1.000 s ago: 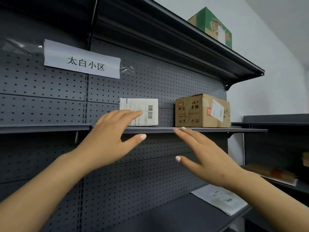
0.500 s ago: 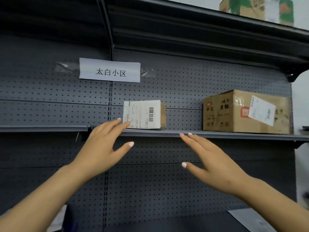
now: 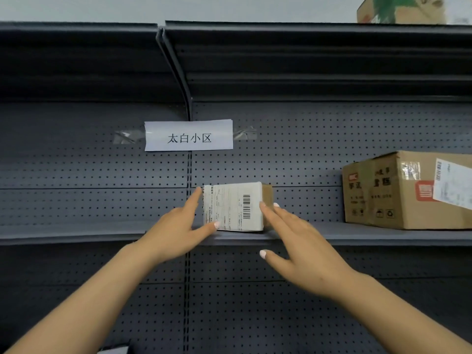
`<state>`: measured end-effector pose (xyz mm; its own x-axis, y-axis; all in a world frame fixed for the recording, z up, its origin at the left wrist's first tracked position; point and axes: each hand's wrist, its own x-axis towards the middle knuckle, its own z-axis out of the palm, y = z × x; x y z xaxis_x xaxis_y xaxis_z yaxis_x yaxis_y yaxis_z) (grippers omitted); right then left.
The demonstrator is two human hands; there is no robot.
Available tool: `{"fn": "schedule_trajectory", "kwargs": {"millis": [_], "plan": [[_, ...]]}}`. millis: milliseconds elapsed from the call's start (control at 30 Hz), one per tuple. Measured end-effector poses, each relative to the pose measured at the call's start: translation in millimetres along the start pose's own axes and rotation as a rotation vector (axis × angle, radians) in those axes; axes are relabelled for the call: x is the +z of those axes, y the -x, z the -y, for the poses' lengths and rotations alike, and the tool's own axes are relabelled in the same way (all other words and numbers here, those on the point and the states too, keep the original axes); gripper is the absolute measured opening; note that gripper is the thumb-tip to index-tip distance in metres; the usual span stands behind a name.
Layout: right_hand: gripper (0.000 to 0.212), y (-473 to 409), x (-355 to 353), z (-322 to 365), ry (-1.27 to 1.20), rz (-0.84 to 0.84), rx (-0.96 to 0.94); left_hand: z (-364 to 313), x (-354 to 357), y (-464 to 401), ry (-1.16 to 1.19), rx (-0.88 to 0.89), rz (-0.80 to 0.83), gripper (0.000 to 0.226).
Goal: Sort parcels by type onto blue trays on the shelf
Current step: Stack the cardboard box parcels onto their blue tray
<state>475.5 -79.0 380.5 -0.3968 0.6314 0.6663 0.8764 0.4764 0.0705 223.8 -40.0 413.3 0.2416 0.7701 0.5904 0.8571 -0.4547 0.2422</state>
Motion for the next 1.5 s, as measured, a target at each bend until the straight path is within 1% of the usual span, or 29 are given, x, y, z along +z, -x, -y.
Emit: {"fn": "schedule_trajectory", "kwargs": {"millis": [67,167,267,367,467,567,700,800,933,1067,1300,1500], "plan": [[0.080,-9.0,2.5,-0.6,-0.008,0.000,0.013,-3.7,2.9,-4.7,0.031,-0.002,0.024,0.091],[0.080,-14.2,8.1,0.9,-0.041,0.025,0.030,-9.2,10.1,-5.8,0.022,0.028,-0.006,0.091],[0.080,-11.5,9.5,2.8,-0.101,0.043,0.049,-9.5,15.3,-1.6,0.044,0.093,-0.095,0.089],[0.079,-3.3,2.2,6.9,-0.180,0.021,0.049,-12.2,13.2,10.2,0.082,0.155,-0.197,0.082],[0.077,8.2,-12.2,18.5,-0.205,-0.027,0.015,-18.4,5.6,28.0,0.107,0.216,-0.284,0.076],[0.076,23.1,-24.8,31.2,-0.250,-0.067,-0.035,-22.6,-2.8,51.2,0.092,0.250,-0.414,0.070],[0.075,46.7,-26.0,49.5,-0.315,-0.083,-0.104,-22.9,-7.5,92.3,0.070,0.272,-0.536,0.062],[0.075,66.5,-12.6,66.2,-0.407,-0.031,-0.128,-16.3,-2.6,129.4,0.039,0.229,-0.565,0.060],[0.075,85.8,19.4,86.2,-0.507,0.036,-0.200,-0.2,5.6,178.3,0.019,0.148,-0.549,0.053],[0.074,95.8,55.3,116.1,-0.623,0.142,-0.221,22.7,11.4,221.9,0.013,0.003,-0.527,0.048],[0.073,102.6,117.5,186.7,-0.738,0.301,-0.246,77.9,21.8,302.2,-0.049,-0.207,-0.467,0.049],[0.070,96.7,163.3,260.6,-0.846,0.372,-0.228,138.4,12.3,360.3,-0.013,-0.296,-0.419,0.048]]}}
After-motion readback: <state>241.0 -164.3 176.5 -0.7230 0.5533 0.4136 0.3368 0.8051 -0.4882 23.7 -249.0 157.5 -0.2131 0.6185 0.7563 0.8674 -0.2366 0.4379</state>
